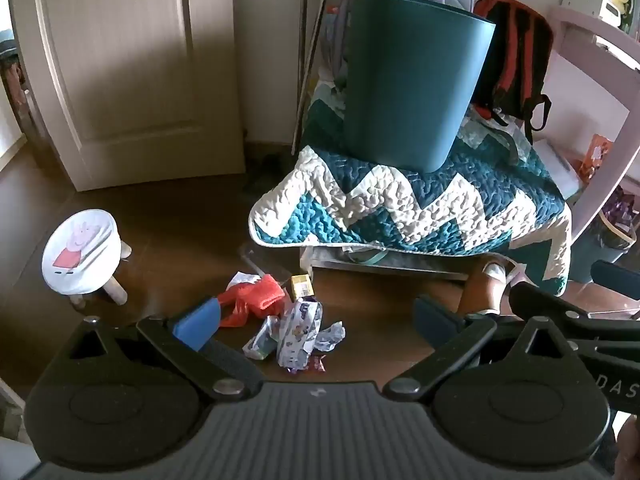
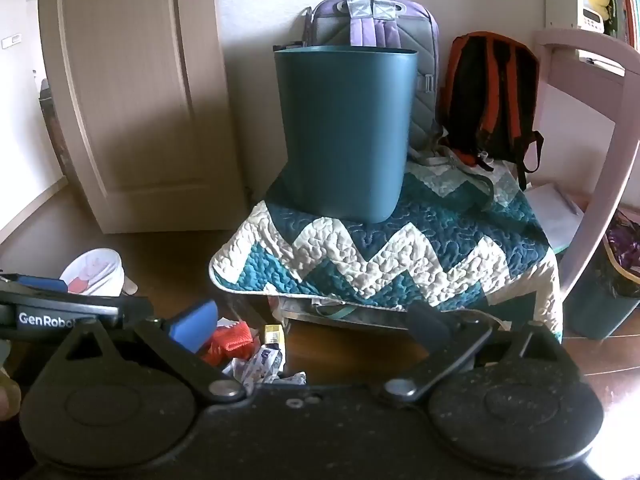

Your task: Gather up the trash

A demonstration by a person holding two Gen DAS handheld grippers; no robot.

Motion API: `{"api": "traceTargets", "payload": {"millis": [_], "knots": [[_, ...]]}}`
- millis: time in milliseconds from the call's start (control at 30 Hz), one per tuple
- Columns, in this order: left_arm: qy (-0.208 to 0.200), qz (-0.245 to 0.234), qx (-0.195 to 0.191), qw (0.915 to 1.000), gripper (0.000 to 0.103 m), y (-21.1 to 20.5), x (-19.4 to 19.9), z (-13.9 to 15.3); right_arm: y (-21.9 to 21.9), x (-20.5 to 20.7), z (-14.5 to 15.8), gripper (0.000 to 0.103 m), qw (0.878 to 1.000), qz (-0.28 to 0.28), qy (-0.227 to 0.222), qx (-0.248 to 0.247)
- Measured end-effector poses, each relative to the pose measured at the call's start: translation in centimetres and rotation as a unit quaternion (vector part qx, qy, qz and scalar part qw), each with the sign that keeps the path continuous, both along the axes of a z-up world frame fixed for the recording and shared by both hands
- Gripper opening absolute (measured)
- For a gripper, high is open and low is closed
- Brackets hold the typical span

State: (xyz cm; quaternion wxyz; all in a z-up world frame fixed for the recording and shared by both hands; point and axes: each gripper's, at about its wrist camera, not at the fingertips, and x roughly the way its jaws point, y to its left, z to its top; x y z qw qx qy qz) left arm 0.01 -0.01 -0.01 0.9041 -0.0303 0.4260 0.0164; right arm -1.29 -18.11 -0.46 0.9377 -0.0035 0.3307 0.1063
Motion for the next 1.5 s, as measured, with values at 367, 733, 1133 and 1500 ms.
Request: {"api": "traceTargets", "payload": {"millis": [367, 733, 1133, 1500], "knots": [[-0.001, 0.001, 0.004, 1.0, 0.103, -0.02, 0.0, 0.03, 0.05, -0.04, -0.04, 0.101, 1.0, 0.0, 0.002, -0.004], [-0.002, 0.0, 0.005, 1.0, 0.103, 0.56, -0.1, -0.24, 0.06, -0.07, -0.01, 0.102, 1.0, 0.0, 0.0, -0.006], [-0.002, 0.001, 0.007, 1.0, 0.103, 0.64, -0.12, -0.24, 0.06, -0.03, -0.03, 0.102, 1.0, -0.001, -0.001, -0.007], [-0.003, 0.0, 0.009, 1.0, 0.103, 0.4, -0.12, -0.18, 0.04, -0.04, 0.05, 0.102, 1.0, -0.001, -0.001, -0.007]]}}
